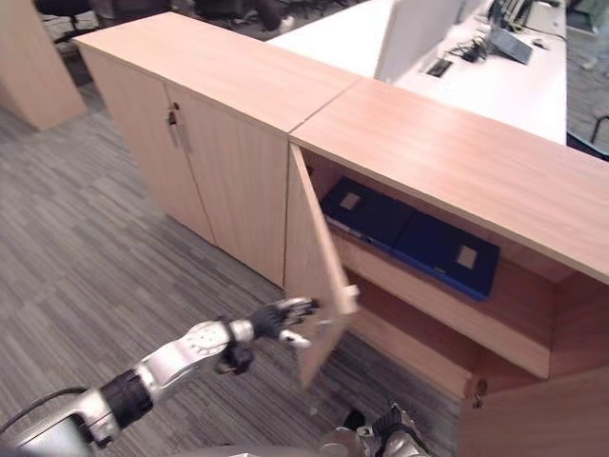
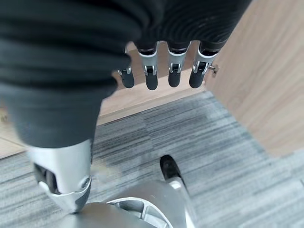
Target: Put the empty folder in the office cabinet
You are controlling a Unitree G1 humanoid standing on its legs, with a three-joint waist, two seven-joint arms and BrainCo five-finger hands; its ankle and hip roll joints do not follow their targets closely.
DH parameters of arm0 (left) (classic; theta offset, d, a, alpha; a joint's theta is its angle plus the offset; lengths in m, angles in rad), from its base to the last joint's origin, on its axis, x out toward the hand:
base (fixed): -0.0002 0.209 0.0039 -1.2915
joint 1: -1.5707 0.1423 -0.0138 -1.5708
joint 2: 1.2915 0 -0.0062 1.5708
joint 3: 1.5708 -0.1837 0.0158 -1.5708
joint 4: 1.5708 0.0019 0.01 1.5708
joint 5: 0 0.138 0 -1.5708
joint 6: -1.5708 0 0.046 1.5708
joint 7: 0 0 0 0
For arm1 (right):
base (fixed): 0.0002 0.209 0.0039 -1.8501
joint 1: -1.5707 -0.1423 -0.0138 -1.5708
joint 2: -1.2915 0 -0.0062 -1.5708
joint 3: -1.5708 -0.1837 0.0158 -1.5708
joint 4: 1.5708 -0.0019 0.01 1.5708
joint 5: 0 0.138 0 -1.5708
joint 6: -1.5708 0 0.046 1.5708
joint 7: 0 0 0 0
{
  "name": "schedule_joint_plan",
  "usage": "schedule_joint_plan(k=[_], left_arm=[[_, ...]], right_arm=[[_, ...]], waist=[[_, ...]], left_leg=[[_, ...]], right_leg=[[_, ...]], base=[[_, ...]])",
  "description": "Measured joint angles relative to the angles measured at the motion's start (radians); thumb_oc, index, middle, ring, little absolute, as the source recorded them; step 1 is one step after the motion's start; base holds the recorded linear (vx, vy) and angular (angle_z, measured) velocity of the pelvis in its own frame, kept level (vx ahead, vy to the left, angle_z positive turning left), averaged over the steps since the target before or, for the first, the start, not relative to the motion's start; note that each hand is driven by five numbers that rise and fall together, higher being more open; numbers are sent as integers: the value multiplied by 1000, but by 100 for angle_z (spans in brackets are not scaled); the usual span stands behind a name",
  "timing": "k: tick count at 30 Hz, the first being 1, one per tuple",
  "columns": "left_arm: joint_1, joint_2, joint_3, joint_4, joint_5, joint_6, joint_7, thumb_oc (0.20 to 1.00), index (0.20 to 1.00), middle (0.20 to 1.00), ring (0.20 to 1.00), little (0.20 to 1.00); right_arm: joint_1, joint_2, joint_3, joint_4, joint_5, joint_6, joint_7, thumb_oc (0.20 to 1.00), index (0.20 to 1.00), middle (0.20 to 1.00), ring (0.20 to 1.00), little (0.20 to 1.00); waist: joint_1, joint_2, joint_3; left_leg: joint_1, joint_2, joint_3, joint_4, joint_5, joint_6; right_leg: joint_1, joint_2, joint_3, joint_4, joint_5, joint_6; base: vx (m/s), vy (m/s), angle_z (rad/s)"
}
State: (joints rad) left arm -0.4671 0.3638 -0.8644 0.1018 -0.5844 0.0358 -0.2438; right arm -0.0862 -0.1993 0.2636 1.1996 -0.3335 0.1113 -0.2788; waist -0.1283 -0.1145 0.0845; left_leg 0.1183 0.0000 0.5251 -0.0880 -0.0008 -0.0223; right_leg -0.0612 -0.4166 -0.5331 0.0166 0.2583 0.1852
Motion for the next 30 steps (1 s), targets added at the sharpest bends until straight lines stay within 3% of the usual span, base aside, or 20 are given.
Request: schedule_joint_plan(k=[3,11,12,13,14,15,16,18,19,21,22,24,25,26,28,30], left_arm=[[-73,-40,0,-10,-1,-16,-7,1000,1000,1000,1000,1000],[-70,-24,-47,-5,-20,-10,-3,1000,1000,1000,1000,1000],[-69,-18,-48,-5,-20,-10,-1,1000,1000,1000,1000,1000],[-72,1,-34,-3,-20,-10,8,1000,1000,1000,1000,1000],[-71,-1,-26,-1,-20,-10,18,1000,1000,1000,1000,1000],[-65,0,-14,14,-19,-10,21,1000,1000,1000,1000,1000],[-45,-10,1,26,-19,-9,28,1000,1000,1000,1000,1000],[51,34,53,27,-19,-5,38,1000,1000,1000,1000,1000],[82,42,84,27,-19,-6,38,1000,1000,1000,1000,1000],[171,85,175,56,-18,-10,38,1000,1000,1000,1000,1000],[244,84,229,116,-17,-5,46,1000,1000,1000,1000,1000],[325,117,252,140,6,1,39,1000,1000,1000,1000,1000],[358,121,258,150,11,2,37,1000,1000,1000,1000,1000],[397,102,282,176,24,-3,27,1000,1000,1000,1000,1000],[431,69,315,258,30,0,19,1000,1000,1000,1000,1000],[438,64,328,325,47,1,18,1000,1000,1000,1000,1000]], right_arm=[[-14,-15,-3,24,1,-1,4,1000,1000,1000,1000,1000],[-18,-8,-43,66,81,-19,7,1000,1000,1000,1000,1000],[-21,-5,-43,65,83,-19,12,1000,1000,1000,1000,1000],[-42,-8,-47,66,110,-21,20,1000,1000,1000,1000,1000],[-54,-14,-63,68,122,-20,25,1000,1000,1000,1000,1000],[-58,-20,-100,67,144,-22,23,1000,1000,1000,1000,1000],[-52,-38,-137,70,167,-21,25,1000,1000,1000,1000,1000],[-18,-55,-145,99,193,-15,36,1000,1000,1000,1000,1000],[-7,-55,-153,101,198,-15,40,1000,1000,1000,1000,1000],[17,-42,-156,111,207,-18,49,1000,1000,1000,1000,1000],[21,-39,-153,133,225,-19,56,1000,1000,1000,1000,1000],[51,-36,-154,141,236,-19,72,1000,1000,1000,1000,1000],[66,-36,-148,148,237,-19,76,1000,1000,1000,1000,1000],[81,-45,-152,142,237,-20,84,1000,1000,1000,1000,1000],[113,-60,-157,152,244,-18,84,1000,1000,1000,1000,1000],[121,-42,-155,167,272,-20,95,1000,1000,1000,1000,1000]], waist=[[-22,35,-6],[-41,27,4],[-48,18,9],[-57,24,33],[-50,49,52],[-57,78,69],[-57,102,72],[-25,107,64],[-20,101,58],[10,74,41],[21,96,34],[20,111,17],[21,100,13],[-3,126,-5],[-12,144,-19],[-34,115,-18]], left_leg=[[5,6,3,3,-6,-4],[-4,3,9,31,-36,3],[-9,3,23,52,-40,3],[-28,17,62,92,-77,18],[-30,40,102,88,-87,28],[-29,60,120,88,-75,24],[-23,75,133,88,-70,21],[13,88,183,91,-65,14],[17,92,198,92,-64,13],[22,108,217,123,-60,6],[30,146,211,153,-54,10],[31,199,187,221,-51,9],[14,219,173,245,-67,-8],[12,210,118,191,-37,-27],[37,246,155,184,-18,-41],[29,285,158,243,-10,-49]], right_leg=[[4,11,0,-7,0,-1],[-21,-9,12,32,4,-2],[-32,-8,21,33,22,-14],[-50,5,28,4,96,-14],[-52,35,22,-51,168,-67],[-71,28,-14,61,50,-47],[-86,25,-38,190,-74,-70],[-38,26,-61,351,-246,-59],[-21,32,-64,349,-283,-57],[16,100,-36,205,-307,-72],[57,168,-11,106,-264,-99],[88,229,26,33,-243,-127],[97,238,44,13,-242,-138],[95,264,52,13,-249,-148],[93,307,78,7,-256,-157],[95,331,90,8,-267,-173]], base=[[-3,93,-8],[-63,60,-4],[-123,54,-52],[-101,-18,-87],[-84,-95,-83],[-34,-100,-53],[-38,-129,-32],[-12,-332,-70],[28,-426,-86],[29,-283,-95],[18,-202,-110],[-2,-300,-87],[-32,-390,-56],[-28,-283,-53],[-18,-287,-49],[13,-273,-35]])
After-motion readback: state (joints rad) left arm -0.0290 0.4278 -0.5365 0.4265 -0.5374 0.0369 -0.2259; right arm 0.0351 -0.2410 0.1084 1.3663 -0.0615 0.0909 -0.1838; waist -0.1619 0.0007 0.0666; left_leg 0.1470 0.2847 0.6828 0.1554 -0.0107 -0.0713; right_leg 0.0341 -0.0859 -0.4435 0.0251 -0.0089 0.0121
